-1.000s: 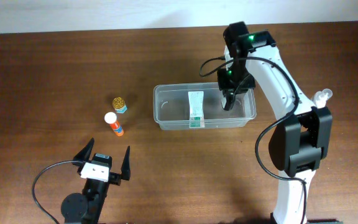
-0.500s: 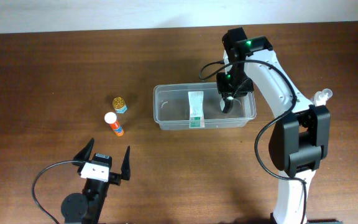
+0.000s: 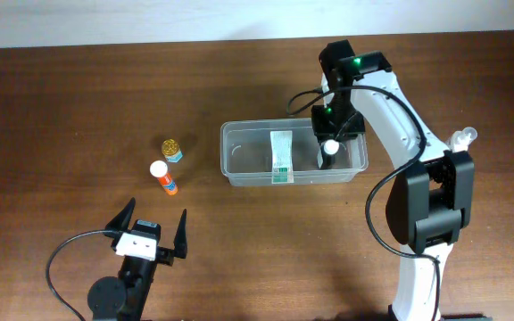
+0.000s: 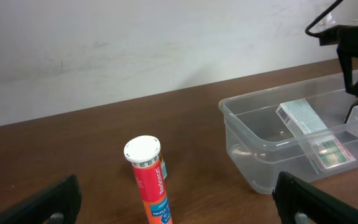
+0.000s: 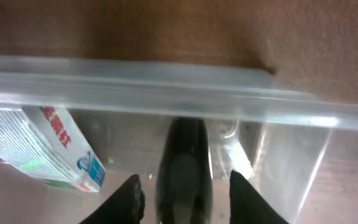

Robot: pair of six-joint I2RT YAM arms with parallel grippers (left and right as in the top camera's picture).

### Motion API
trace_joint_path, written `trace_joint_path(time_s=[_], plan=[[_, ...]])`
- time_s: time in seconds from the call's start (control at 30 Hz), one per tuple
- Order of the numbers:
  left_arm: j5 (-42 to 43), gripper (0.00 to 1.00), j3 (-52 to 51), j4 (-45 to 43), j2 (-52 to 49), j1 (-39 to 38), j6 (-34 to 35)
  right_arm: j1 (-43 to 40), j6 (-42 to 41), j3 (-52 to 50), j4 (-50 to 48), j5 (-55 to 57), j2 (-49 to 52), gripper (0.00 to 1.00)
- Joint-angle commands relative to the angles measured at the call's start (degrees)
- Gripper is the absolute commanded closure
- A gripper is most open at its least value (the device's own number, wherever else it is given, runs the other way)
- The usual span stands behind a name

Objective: Pack container
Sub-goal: 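Lower the dark bottle into the container and open the gripper, then move the right gripper to the white spray bottle and grasp it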

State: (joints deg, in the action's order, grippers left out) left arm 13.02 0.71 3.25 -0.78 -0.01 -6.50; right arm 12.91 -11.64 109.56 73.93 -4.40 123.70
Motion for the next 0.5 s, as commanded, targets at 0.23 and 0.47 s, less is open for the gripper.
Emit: trace_joint_path(time_s=[0.23,0.47], plan=[[-0.59,0.01,-0.2,0.28,0.48,0.33,-0.9,-2.32,-0.9,26.97,15.15,7.56,-3.3,0.57],[-0.59,0.01,-0.2,0.26,0.48,0.33,-0.9,-14.01,-0.85,37.99,23.41,14.08,-6.05,0.52]])
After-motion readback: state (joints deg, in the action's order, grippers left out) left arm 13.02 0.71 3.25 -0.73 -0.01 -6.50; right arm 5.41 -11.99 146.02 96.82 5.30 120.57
